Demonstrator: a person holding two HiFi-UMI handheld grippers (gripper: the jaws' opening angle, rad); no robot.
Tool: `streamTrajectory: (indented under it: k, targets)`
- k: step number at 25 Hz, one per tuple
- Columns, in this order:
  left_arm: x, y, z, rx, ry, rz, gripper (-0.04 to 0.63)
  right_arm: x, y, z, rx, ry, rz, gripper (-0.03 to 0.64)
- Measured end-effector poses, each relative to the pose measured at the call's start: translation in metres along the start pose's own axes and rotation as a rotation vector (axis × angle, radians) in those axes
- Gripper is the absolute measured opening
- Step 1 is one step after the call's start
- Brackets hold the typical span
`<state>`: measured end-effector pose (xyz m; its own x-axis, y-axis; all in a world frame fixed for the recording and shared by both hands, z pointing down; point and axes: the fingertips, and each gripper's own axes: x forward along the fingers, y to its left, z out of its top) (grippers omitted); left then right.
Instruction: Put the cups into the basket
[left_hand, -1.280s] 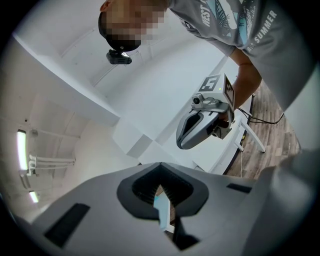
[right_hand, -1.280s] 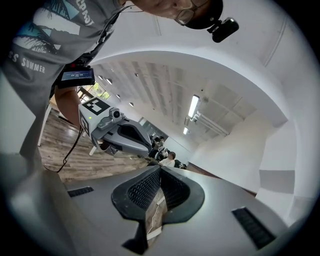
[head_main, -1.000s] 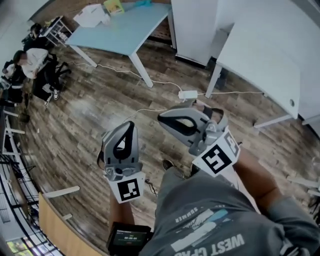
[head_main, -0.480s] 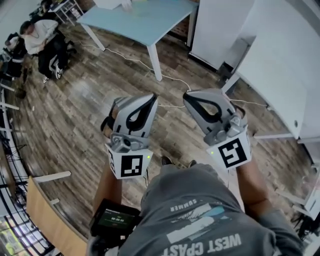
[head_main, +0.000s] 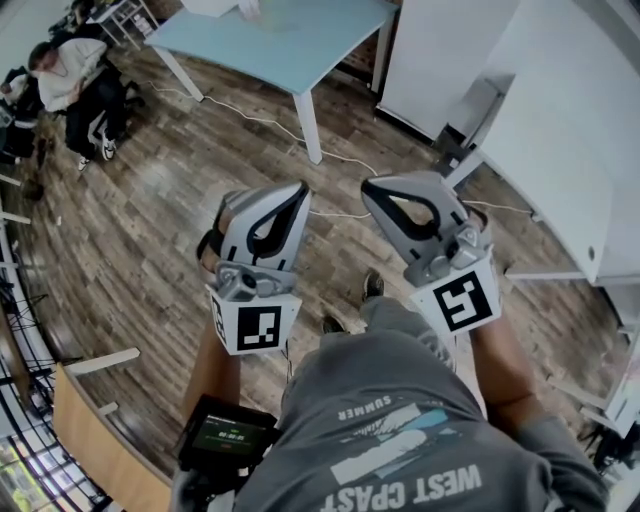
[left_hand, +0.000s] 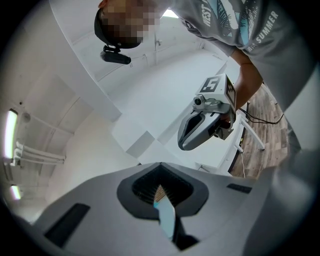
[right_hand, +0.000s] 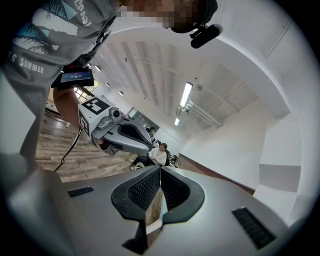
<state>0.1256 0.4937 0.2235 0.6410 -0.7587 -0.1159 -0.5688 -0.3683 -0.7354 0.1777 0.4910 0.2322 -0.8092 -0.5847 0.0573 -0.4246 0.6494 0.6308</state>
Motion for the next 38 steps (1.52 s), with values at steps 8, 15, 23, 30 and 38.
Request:
streamTrajectory:
  k: [8,15,23,30,38]
  targets:
    - [0.047,0.015,-0.02,0.033,0.07,0.048,0.0,0.023,-0.046,-0.034,0.005,-0.059,0.055,0.014]
    - [0.09,0.012,-0.036,0.032,0.138,0.085,0.0,0.034,-0.078,-0.063,0.007,-0.103,0.12,0.014]
    - [0.116,0.013,-0.045,0.049,0.187,0.083,0.0,0.044,-0.103,-0.083,0.038,-0.144,0.138,0.014]
    - [0.122,0.029,-0.069,0.035,0.18,0.073,0.0,0.069,-0.106,-0.091,0.044,-0.122,0.138,0.014]
    - [0.122,0.062,-0.1,0.014,0.114,0.047,0.0,0.111,-0.107,-0.087,0.03,-0.069,0.095,0.014]
